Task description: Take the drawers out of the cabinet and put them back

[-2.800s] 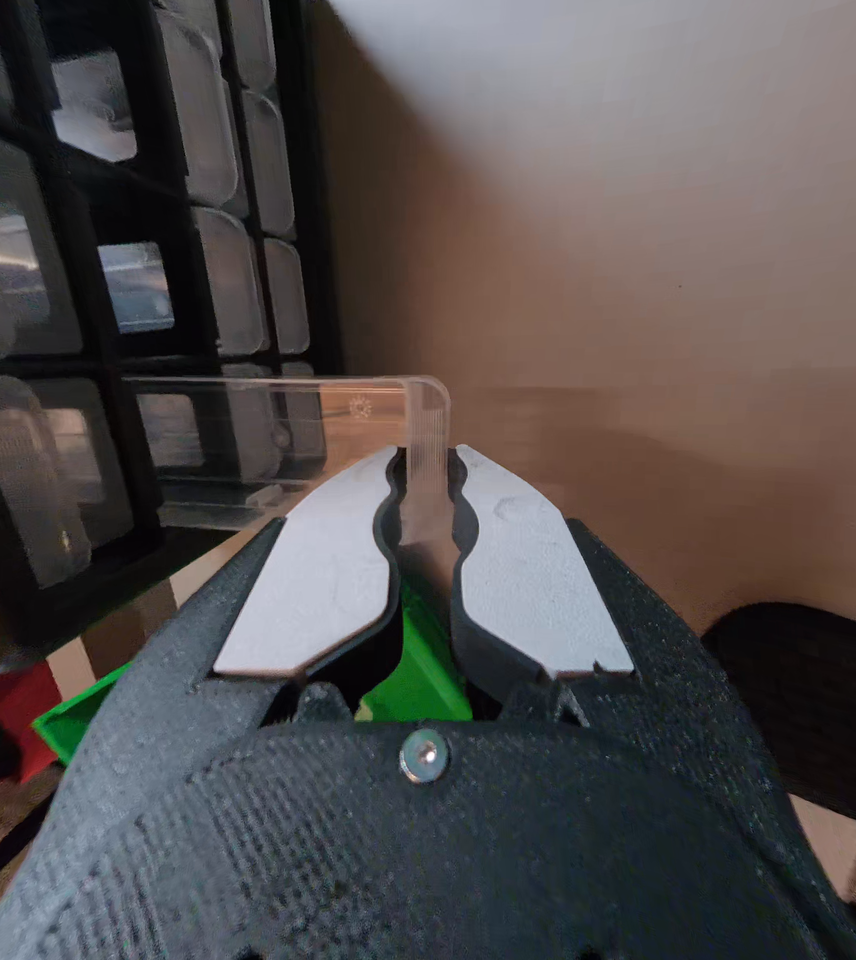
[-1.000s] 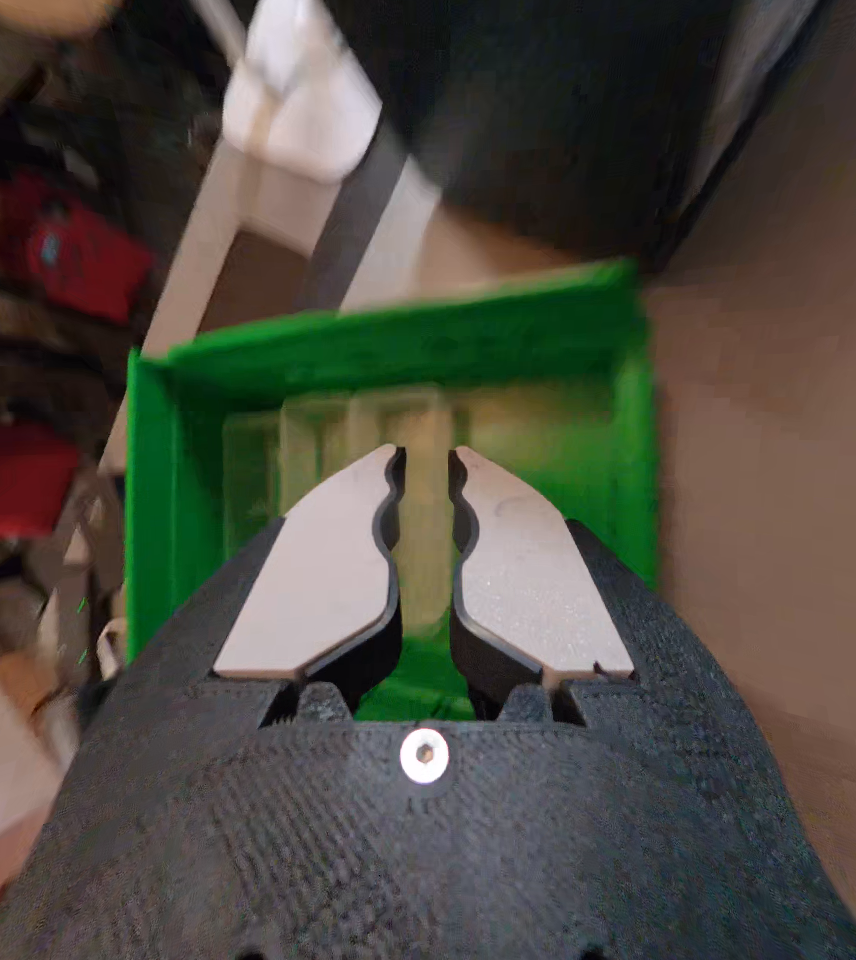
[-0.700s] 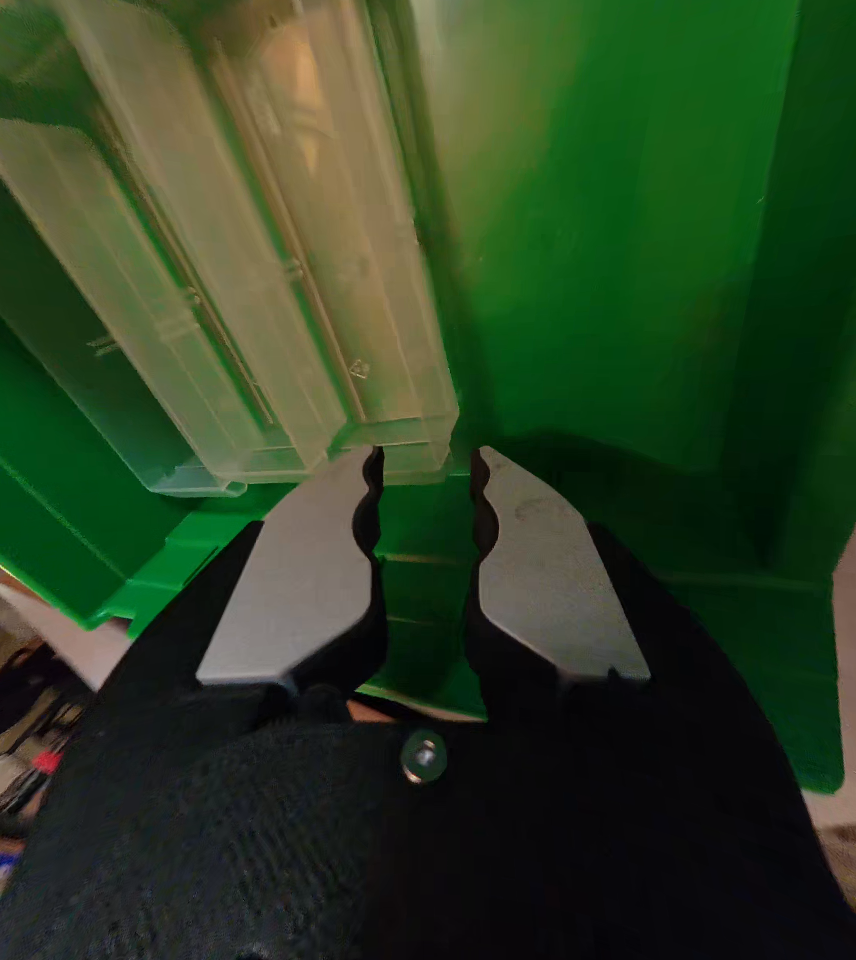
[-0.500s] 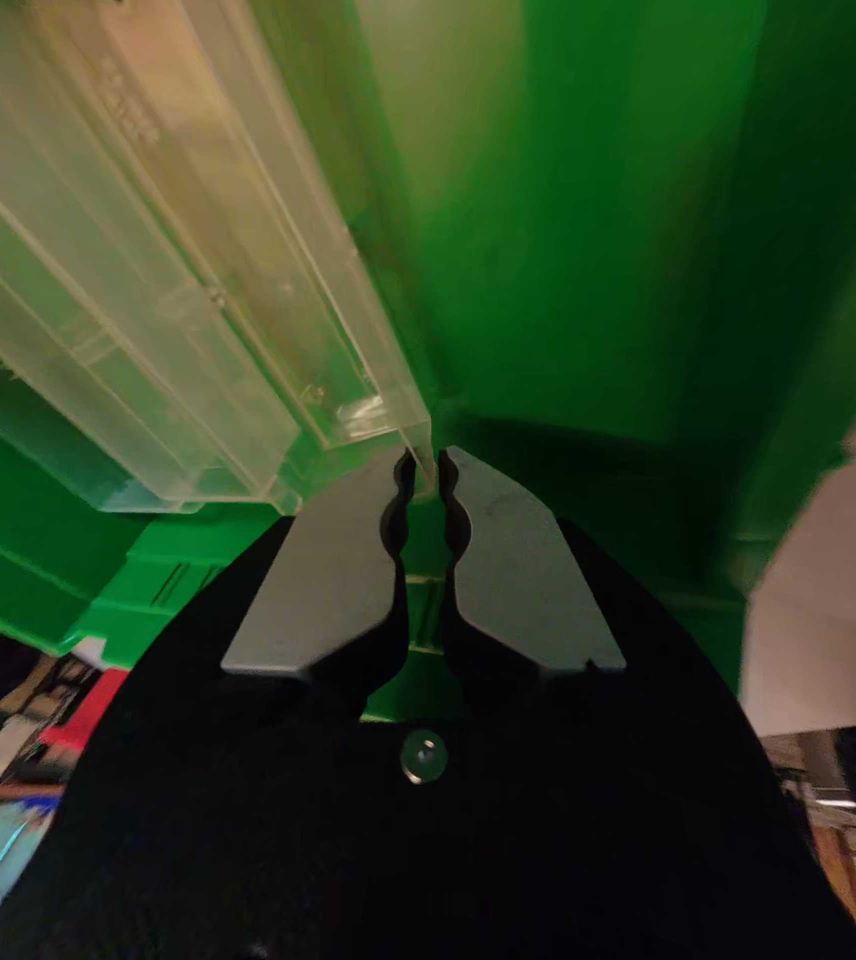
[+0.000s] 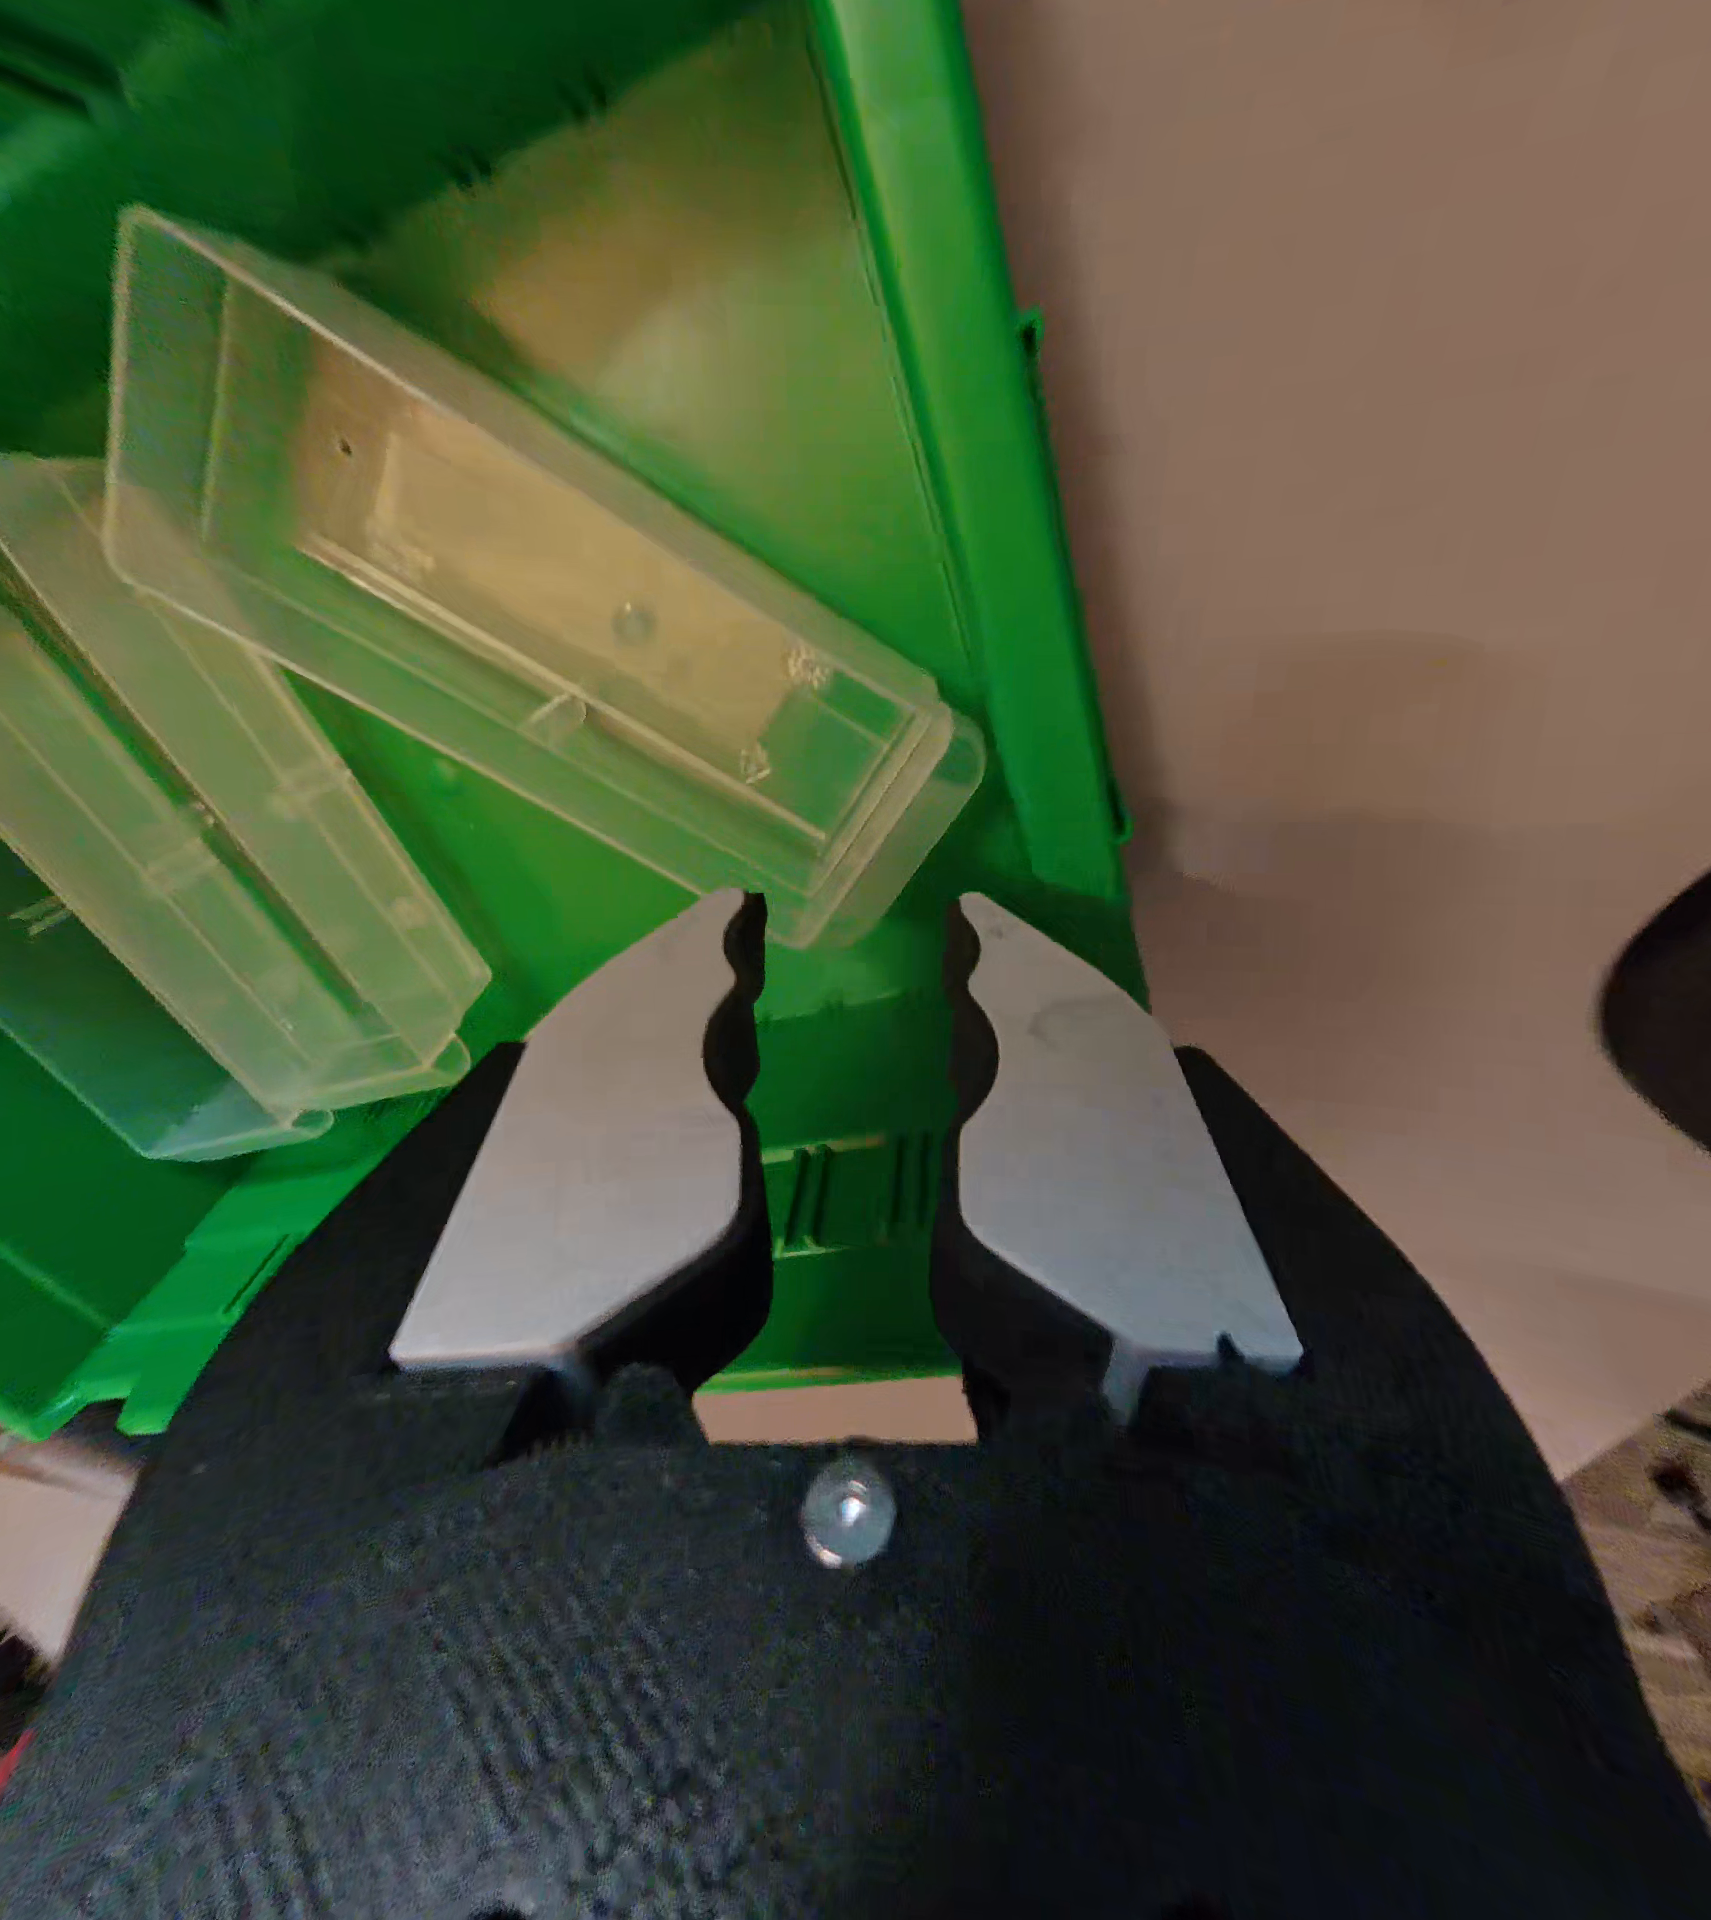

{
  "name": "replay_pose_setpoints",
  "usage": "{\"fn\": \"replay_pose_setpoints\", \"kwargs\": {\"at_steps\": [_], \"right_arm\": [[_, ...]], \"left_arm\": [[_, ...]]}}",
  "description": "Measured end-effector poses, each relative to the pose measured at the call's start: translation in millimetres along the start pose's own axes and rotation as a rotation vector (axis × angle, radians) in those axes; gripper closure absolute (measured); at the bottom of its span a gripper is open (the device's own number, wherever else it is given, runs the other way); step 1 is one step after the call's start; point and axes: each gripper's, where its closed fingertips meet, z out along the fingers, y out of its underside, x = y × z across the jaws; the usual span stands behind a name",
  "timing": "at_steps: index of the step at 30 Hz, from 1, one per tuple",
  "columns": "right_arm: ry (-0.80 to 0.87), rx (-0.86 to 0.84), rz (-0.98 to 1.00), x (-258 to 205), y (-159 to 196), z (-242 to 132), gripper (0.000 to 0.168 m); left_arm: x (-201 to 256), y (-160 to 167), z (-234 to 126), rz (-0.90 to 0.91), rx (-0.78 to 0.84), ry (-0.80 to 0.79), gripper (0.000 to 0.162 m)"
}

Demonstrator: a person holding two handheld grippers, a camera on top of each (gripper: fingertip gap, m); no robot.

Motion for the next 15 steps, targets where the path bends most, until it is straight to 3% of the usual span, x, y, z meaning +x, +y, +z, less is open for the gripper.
{"fn": "replay_pose_setpoints", "kwargs": {"at_steps": [9,15], "right_arm": [[0.016,-0.016,-0.002,0,0,0,0.168],[0.013,-0.016,-0.002,0,0,0,0.168]], "left_arm": [[-1,12,37,0.086,-0.12,-0.026,0.141],[1,-8,4,0.025,-0.011,-0.036,0.144]]}}
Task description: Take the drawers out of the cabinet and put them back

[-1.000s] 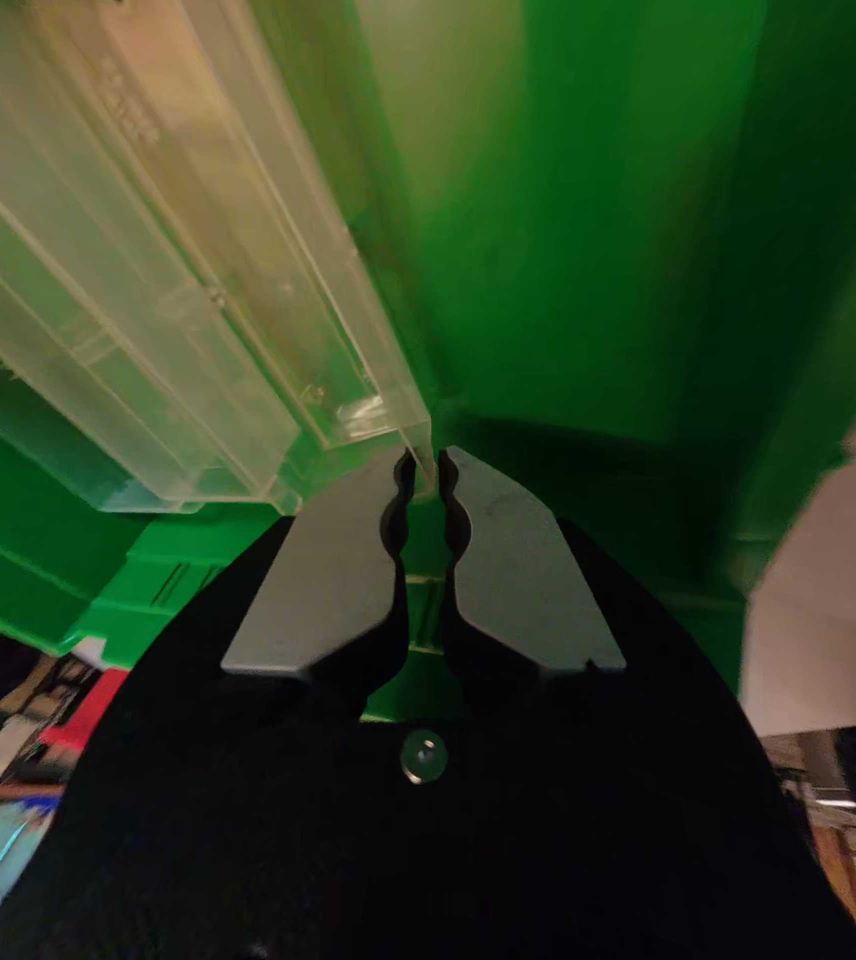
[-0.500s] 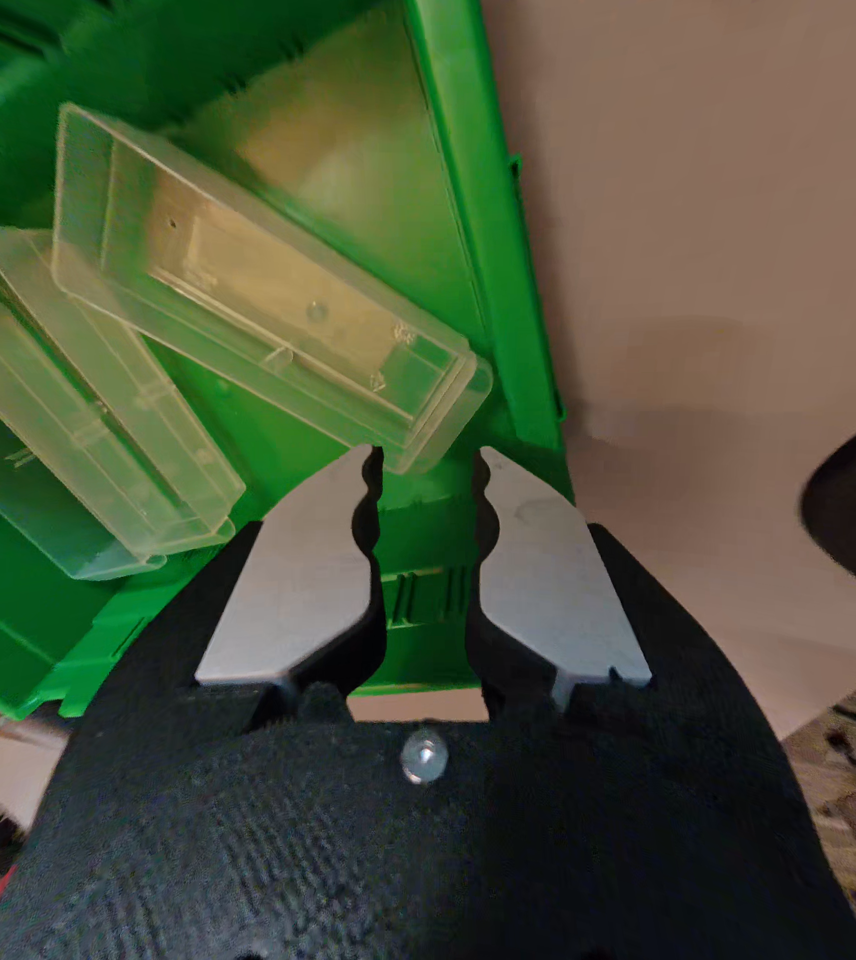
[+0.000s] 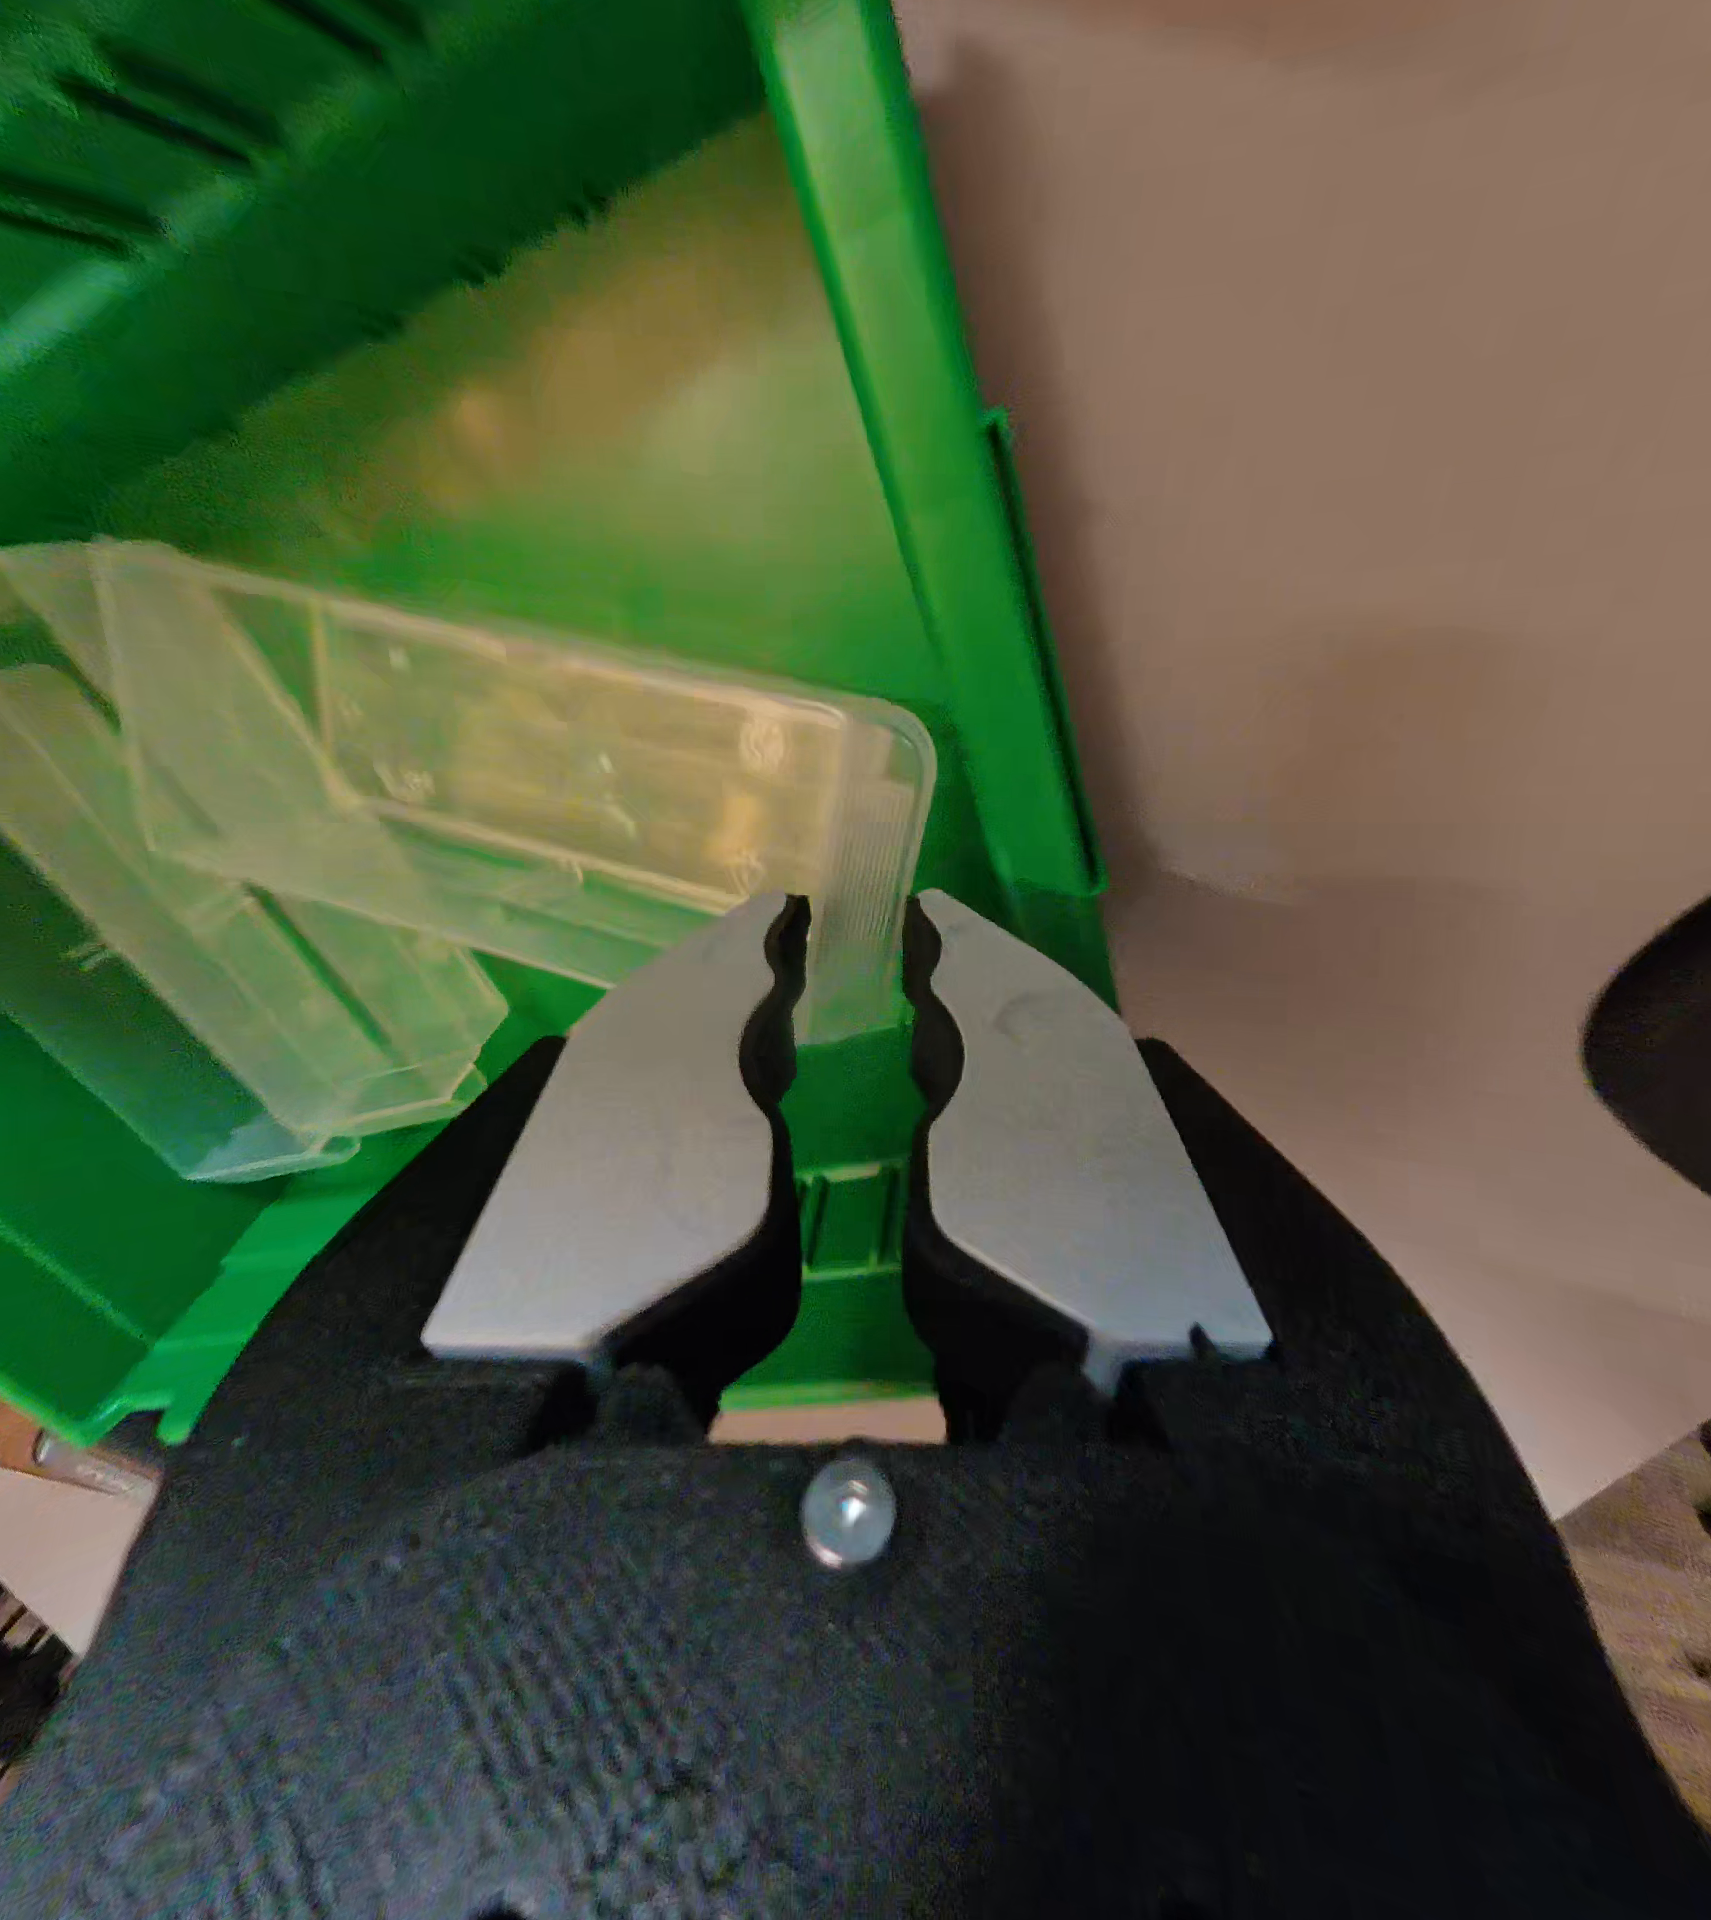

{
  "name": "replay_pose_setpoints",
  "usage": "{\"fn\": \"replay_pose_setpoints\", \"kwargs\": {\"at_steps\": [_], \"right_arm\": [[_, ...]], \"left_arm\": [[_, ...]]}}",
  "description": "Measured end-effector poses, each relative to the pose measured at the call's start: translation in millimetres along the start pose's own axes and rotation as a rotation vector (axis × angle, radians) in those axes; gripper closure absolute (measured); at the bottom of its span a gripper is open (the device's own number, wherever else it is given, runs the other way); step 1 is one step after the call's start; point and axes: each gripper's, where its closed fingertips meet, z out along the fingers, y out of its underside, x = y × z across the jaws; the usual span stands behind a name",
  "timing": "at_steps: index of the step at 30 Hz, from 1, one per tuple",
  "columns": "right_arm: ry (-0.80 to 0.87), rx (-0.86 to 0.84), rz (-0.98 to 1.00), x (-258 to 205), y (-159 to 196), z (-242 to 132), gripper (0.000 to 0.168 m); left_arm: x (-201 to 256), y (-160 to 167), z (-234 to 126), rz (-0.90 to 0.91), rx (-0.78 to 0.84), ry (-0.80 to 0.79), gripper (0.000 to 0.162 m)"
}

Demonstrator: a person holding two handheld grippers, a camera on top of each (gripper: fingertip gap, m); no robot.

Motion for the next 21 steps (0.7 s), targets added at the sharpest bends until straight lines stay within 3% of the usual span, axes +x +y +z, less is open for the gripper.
{"fn": "replay_pose_setpoints", "kwargs": {"at_steps": [6,12,17,21], "right_arm": [[-0.014,0.001,0.001,0,0,0,0.168],[-0.009,-0.004,-0.001,0,0,0,0.168],[0.004,-0.006,0.005,0,0,0,0.168],[0.014,-0.013,0.01,0,0,0,0.168]], "left_arm": [[23,-34,-86,0.001,0.21,0.0,0.145],[98,-109,-164,0.158,0.483,0.169,0.145],[139,-166,-172,0.262,0.577,0.306,0.145],[135,-202,-163,0.27,0.602,0.328,0.145]]}}
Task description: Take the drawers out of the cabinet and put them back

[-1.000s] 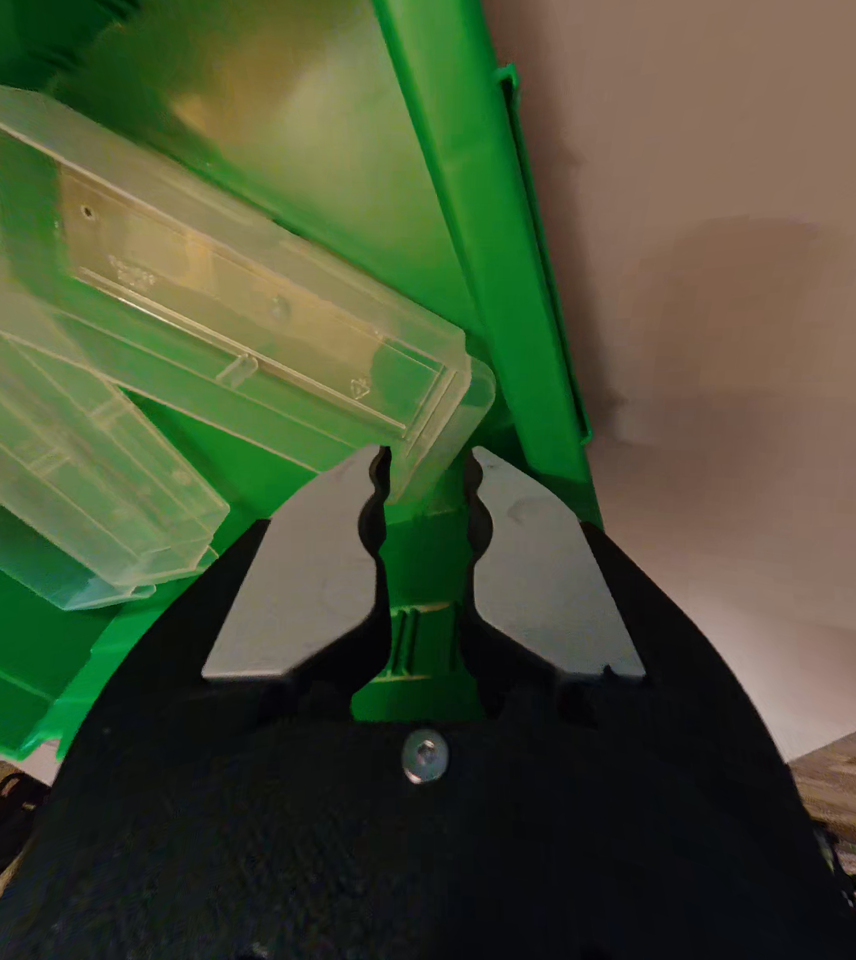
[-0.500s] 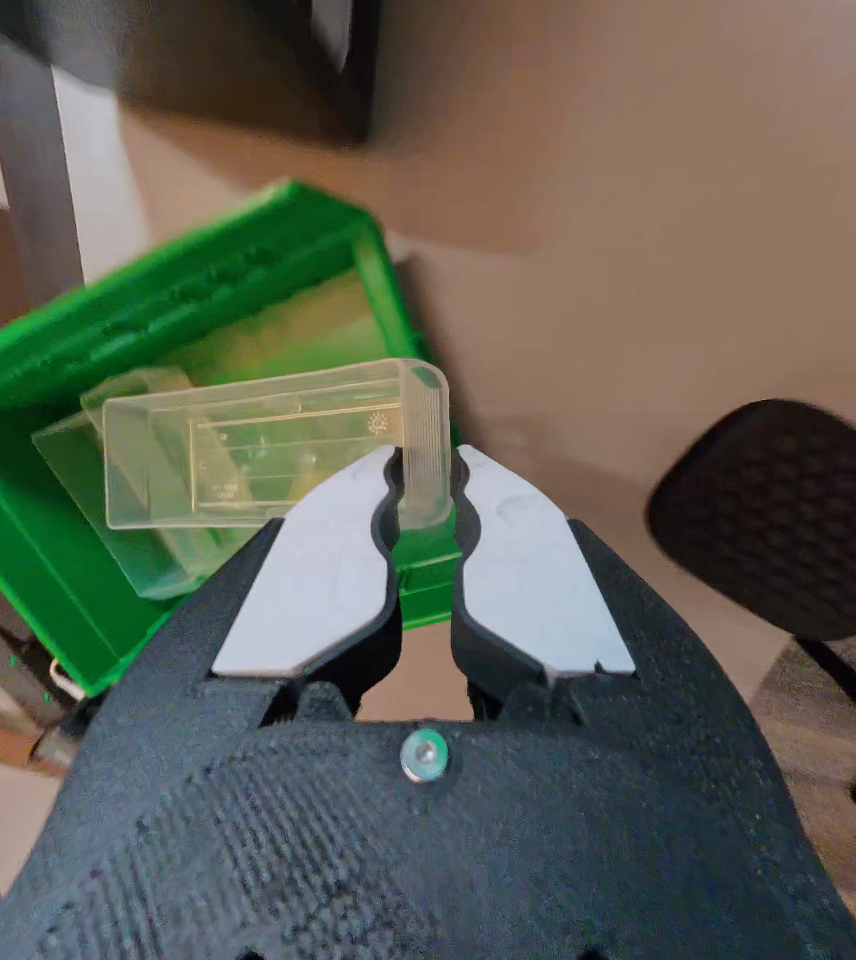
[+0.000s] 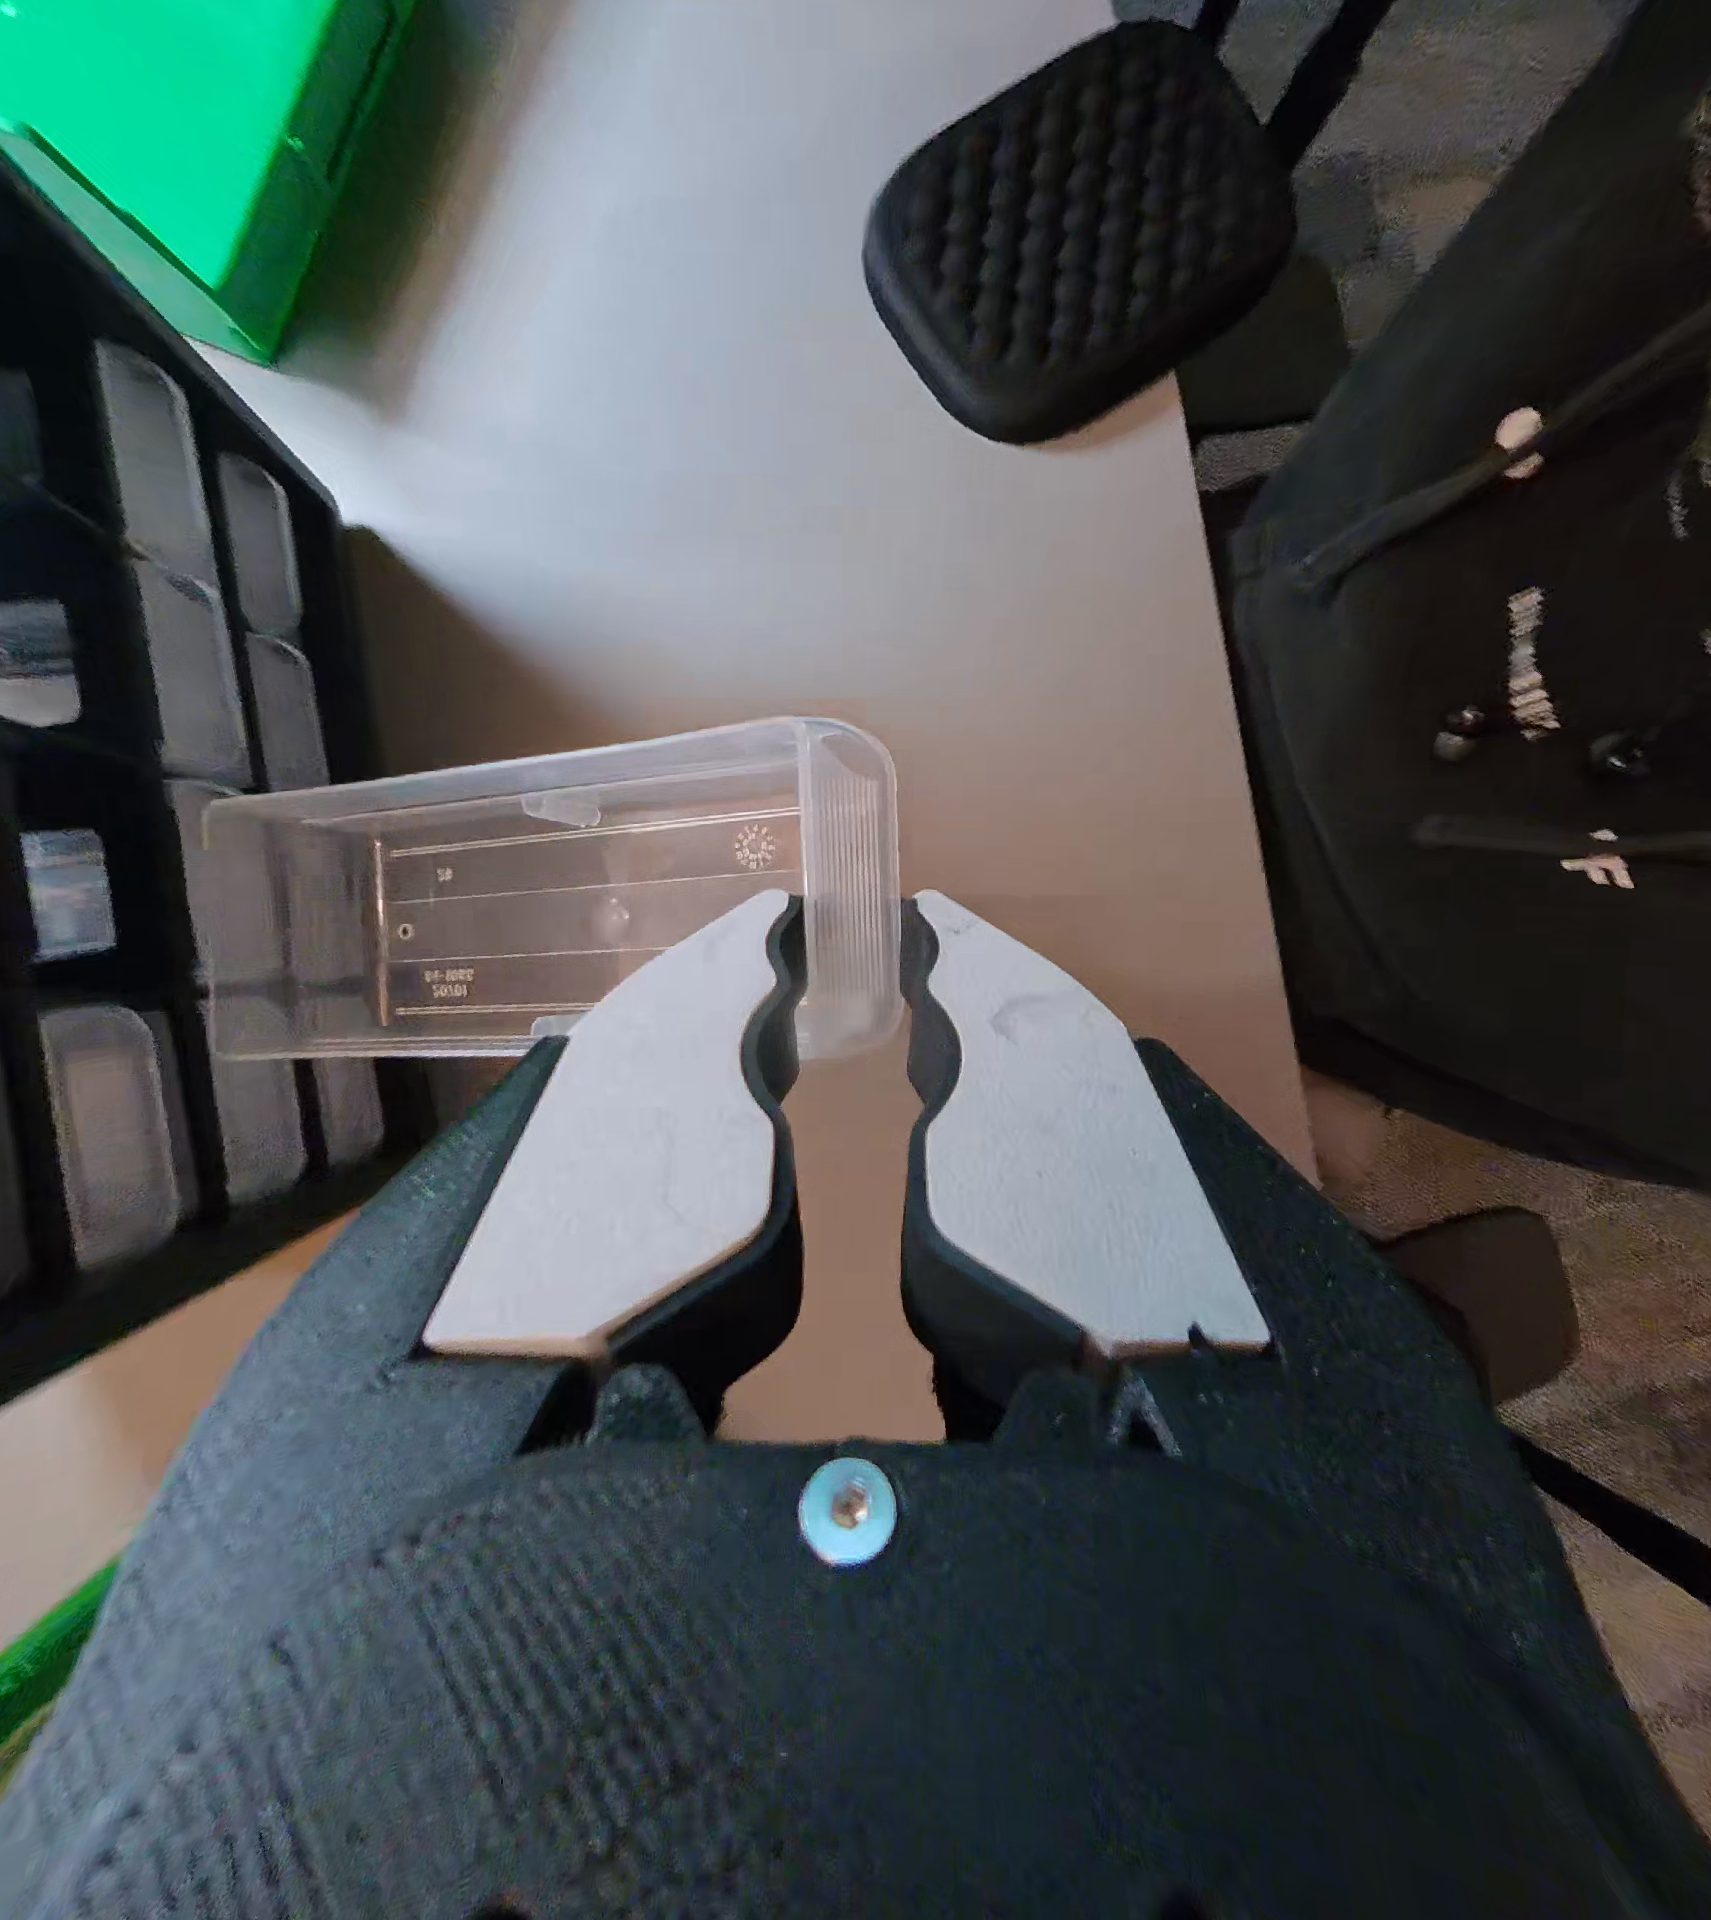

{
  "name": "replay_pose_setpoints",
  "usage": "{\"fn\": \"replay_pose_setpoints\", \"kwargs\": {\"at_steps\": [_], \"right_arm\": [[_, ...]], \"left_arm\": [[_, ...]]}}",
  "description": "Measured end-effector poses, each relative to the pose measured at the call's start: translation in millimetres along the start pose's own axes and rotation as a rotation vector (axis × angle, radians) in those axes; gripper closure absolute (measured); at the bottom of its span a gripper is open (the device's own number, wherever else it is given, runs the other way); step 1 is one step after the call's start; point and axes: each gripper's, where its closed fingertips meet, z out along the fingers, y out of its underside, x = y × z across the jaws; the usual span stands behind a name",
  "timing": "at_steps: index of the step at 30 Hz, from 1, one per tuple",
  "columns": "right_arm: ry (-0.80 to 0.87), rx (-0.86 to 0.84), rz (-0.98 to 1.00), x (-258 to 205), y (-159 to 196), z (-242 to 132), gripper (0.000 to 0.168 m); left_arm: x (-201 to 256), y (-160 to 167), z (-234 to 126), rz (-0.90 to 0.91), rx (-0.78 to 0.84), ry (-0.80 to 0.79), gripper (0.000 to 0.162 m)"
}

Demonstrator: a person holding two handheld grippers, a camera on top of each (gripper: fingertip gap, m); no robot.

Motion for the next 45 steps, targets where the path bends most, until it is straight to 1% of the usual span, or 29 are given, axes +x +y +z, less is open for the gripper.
{"fn": "replay_pose_setpoints", "kwargs": {"at_steps": [5,10,15,20,22,25,27,29,31,32,35,36,38,42,44,45], "right_arm": [[-0.001,-0.004,-0.002,0,0,0,0.168],[-0.017,0.024,0.017,0,0,0,0.168],[-0.034,0.045,0.028,0,0,0,0.168],[-0.031,0.046,0.023,0,0,0,0.168],[-0.026,0.045,0.019,0,0,0,0.168],[-0.02,0.043,0.012,0,0,0,0.168],[-0.021,0.041,0.013,0,0,0,0.168],[-0.019,0.039,0.013,0,0,0,0.168],[-0.015,0.037,0.011,0,0,0,0.168],[-0.013,0.036,0.009,0,0,0,0.168],[-0.015,0.037,0.012,0,0,0,0.168],[-0.018,0.039,0.015,0,0,0,0.168],[-0.023,0.042,0.019,0,0,0,0.168],[-0.029,0.043,0.021,0,0,0,0.168],[-0.027,0.044,0.021,0,0,0,0.168],[-0.024,0.043,0.02,0,0,0,0.168]], "left_arm": [[-32,-15,13,-0.035,0.022,-0.019,0.145],[-56,-16,18,-0.047,0.017,-0.065,0.145],[-60,-22,21,-0.021,0.026,-0.106,0.145],[-60,-19,37,0.055,0.006,-0.197,0.144],[-63,-12,46,0.098,-0.016,-0.246,0.144],[-74,-5,53,0.131,-0.003,-0.329,0.145],[-91,1,53,0.149,-0.011,-0.44,0.144],[-118,8,45,0.155,-0.023,-0.596,0.143],[-141,14,37,0.098,-0.02,-0.721,0.139],[-148,15,34,0.066,-0.009,-0.76,0.133],[-148,5,28,0.015,0.085,-0.8,0.129],[-145,1,27,0.011,0.112,-0.804,0.13],[-138,-5,25,0.014,0.16,-0.813,0.141],[-135,4,34,-0.033,0.138,-0.835,0.153],[-143,7,37,-0.074,0.145,-0.877,0.161],[-148,9,36,-0.091,0.147,-0.905,0.162]]}}
